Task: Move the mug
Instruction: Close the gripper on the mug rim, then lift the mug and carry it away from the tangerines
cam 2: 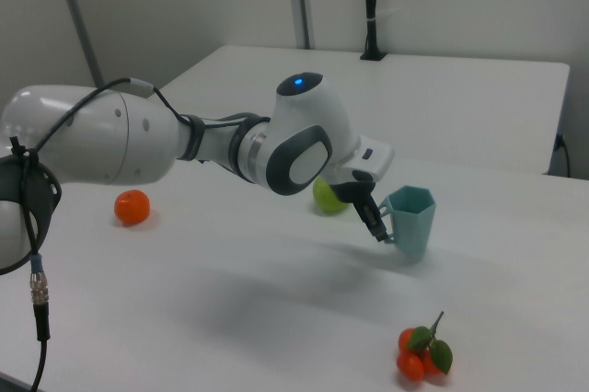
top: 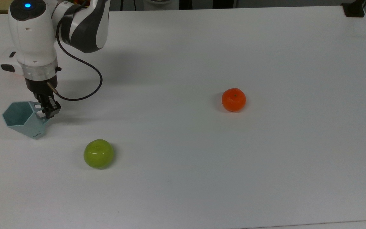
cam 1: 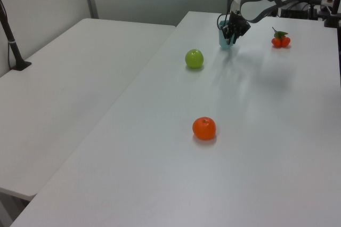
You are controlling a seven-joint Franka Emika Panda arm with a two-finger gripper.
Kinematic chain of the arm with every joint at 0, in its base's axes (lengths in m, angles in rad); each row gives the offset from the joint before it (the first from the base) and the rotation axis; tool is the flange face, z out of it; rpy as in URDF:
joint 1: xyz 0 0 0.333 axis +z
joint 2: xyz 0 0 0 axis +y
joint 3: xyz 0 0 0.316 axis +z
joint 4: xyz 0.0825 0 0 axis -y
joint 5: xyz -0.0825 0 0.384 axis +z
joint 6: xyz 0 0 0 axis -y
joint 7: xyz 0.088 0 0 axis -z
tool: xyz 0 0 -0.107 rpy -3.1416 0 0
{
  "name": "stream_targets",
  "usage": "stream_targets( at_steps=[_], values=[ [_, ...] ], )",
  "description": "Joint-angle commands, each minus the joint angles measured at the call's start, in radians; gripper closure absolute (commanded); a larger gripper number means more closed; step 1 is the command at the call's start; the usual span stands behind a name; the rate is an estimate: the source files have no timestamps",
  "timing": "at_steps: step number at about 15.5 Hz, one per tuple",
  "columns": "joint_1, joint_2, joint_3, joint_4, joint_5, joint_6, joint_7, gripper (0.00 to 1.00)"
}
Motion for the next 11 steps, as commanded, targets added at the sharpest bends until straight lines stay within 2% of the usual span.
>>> stream_targets(
  at_steps=[1,5,11],
  values=[
    [0.004,-0.083,0.002,-0.031,-0.014,0.016,0.006,0.92],
    [0.015,-0.175,0.023,-0.031,-0.011,-0.036,0.004,0.92],
    [0.016,-0.319,0.110,-0.033,-0.007,-0.191,-0.030,0.92]
  ],
)
